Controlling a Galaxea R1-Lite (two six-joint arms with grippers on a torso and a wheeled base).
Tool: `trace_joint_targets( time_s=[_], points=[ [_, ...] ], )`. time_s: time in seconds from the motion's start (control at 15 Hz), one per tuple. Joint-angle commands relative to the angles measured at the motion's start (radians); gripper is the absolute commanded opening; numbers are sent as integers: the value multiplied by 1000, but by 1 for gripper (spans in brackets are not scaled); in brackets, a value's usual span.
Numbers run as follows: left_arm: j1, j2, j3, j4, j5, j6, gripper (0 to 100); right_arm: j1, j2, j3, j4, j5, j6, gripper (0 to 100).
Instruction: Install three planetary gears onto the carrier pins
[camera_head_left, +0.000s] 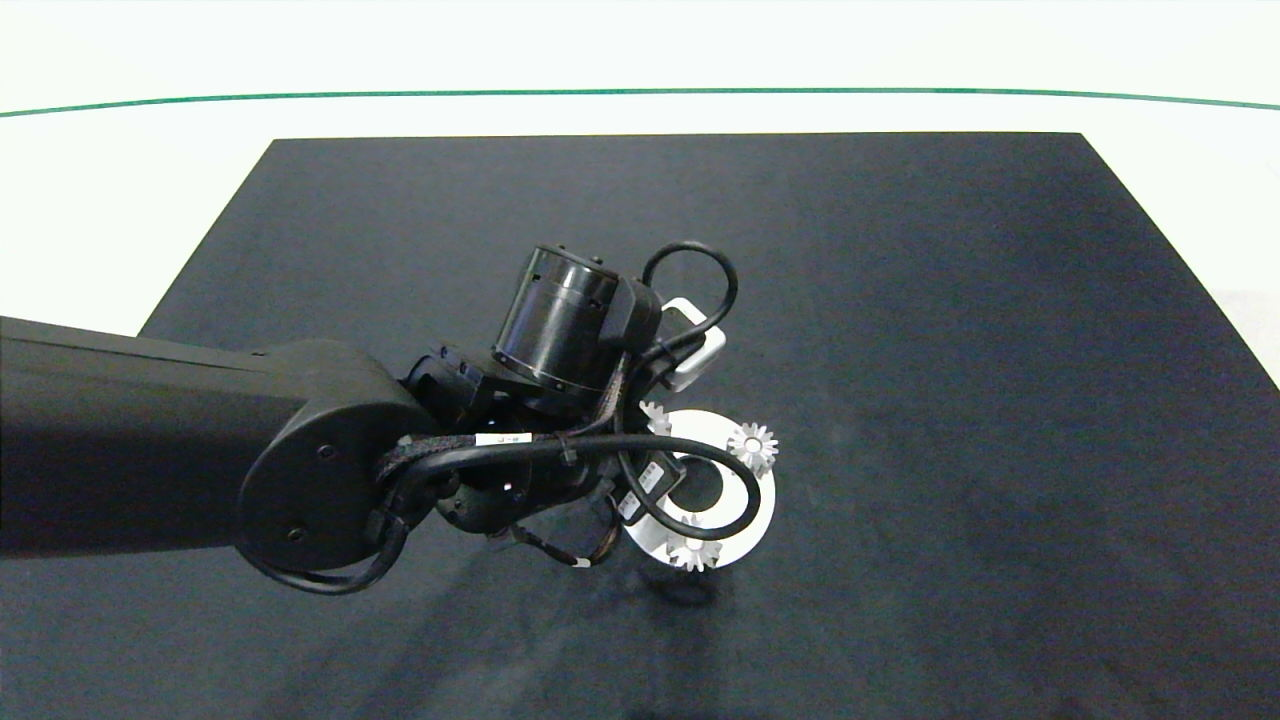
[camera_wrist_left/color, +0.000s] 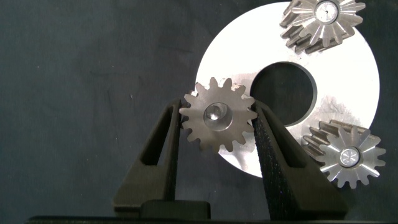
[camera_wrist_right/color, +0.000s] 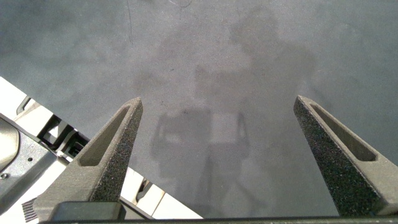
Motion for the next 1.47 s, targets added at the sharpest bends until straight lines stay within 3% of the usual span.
trace_joint_targets(
  time_s=[0.07, 1.47],
  points=[
    [0, 4, 2, 0, 1, 2, 0, 0, 2, 1, 2, -1, -2, 100],
    [4, 10, -21, 0, 0, 0, 0, 14, 16, 21, 0, 3, 1, 100]
  ],
)
